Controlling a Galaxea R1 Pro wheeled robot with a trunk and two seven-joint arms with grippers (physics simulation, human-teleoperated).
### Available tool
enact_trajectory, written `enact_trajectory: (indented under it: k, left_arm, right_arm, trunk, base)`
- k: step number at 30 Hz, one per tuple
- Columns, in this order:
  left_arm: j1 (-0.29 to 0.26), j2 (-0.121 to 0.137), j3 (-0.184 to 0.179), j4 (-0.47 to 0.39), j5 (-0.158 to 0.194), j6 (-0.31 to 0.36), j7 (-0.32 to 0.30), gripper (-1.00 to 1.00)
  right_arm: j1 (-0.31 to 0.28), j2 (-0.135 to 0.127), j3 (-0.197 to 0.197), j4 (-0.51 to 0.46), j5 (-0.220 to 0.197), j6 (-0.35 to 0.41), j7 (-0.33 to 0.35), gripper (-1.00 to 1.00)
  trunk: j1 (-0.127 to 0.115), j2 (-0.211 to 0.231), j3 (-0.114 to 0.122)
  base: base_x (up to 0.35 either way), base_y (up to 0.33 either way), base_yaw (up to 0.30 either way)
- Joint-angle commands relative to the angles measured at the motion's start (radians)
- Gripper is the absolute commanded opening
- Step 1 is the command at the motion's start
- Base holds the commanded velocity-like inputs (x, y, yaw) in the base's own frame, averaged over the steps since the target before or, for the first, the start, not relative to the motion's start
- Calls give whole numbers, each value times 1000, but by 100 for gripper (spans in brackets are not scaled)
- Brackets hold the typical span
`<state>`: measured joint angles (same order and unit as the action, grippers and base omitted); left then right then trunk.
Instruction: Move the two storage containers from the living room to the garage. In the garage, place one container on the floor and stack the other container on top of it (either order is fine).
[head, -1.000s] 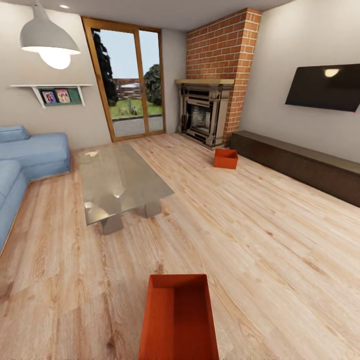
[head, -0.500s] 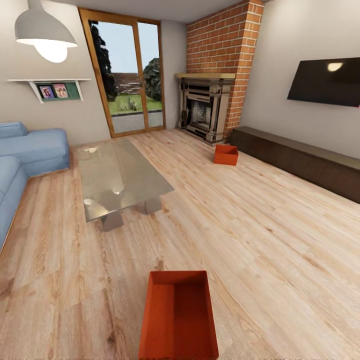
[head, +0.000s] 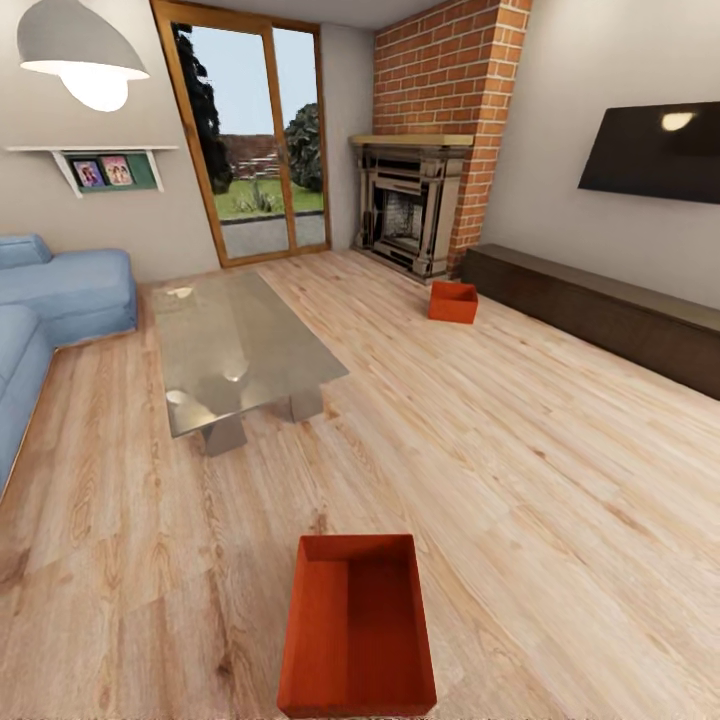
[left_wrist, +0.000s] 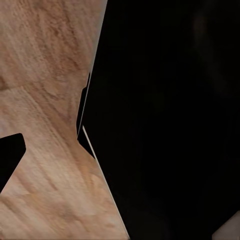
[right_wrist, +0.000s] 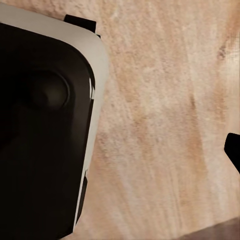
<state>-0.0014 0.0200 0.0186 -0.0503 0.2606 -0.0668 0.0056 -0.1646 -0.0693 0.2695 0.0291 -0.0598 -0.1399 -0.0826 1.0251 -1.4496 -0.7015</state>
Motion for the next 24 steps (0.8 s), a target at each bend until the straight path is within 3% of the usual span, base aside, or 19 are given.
enact_trajectory:
  k: [1, 24]
  left_arm:
    - [0, 0, 1, 0, 3, -2, 1, 100]
    - [0, 0, 1, 0, 2, -2, 1, 100]
  right_arm:
    - [-1, 0, 8, 3, -6, -6, -2, 100]
    - [-1, -1, 7, 3, -7, -6, -2, 100]
  trunk:
    - [0, 0, -2]
    - [0, 0, -40]
  base:
    - [0, 0, 0]
    - [0, 0, 0]
